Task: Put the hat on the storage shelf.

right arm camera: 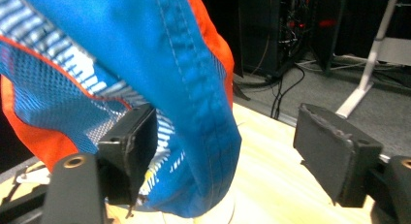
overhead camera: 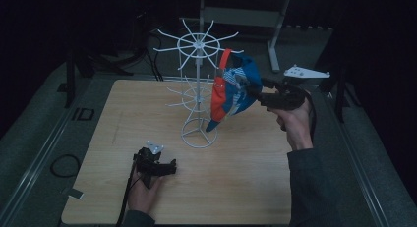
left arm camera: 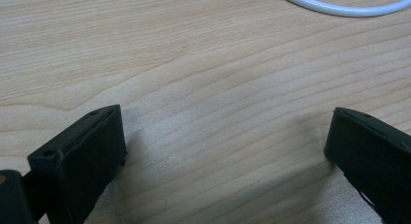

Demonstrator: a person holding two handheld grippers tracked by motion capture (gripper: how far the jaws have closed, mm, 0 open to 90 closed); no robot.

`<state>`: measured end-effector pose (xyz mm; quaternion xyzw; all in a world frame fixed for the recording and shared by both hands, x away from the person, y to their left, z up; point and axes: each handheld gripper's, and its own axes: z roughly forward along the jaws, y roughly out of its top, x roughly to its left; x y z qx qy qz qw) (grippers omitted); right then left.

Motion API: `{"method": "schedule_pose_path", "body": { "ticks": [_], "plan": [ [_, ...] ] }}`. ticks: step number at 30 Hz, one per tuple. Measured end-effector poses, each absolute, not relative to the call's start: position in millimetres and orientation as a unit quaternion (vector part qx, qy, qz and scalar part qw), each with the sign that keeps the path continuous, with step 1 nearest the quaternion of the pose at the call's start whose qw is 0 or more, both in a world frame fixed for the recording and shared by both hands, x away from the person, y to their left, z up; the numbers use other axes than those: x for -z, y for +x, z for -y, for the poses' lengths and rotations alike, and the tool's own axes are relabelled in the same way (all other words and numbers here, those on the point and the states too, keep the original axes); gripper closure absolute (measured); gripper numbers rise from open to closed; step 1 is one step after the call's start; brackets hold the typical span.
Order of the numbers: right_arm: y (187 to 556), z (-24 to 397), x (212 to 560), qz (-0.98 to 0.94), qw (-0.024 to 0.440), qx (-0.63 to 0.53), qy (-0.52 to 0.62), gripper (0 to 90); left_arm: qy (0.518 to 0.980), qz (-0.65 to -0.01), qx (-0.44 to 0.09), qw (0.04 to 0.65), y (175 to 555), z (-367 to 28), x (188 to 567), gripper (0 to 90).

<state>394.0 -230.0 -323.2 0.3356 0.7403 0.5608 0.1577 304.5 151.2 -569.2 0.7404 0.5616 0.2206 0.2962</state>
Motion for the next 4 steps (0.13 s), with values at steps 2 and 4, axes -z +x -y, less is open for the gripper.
{"method": "schedule_pose_path", "body": {
  "ticks": [2,4],
  "plan": [
    [393.4,229.9,325.0,-0.743,0.157,-0.557,0.337,21.4,0.740,-0.562,-0.221,0.296,304.5,-151.2,569.3,1.4],
    [392.0,229.7,327.1,-0.745,0.163,-0.551,0.337,20.2,0.740,-0.562,-0.221,0.296,304.5,-151.2,569.3,1.4]
  ]
}}
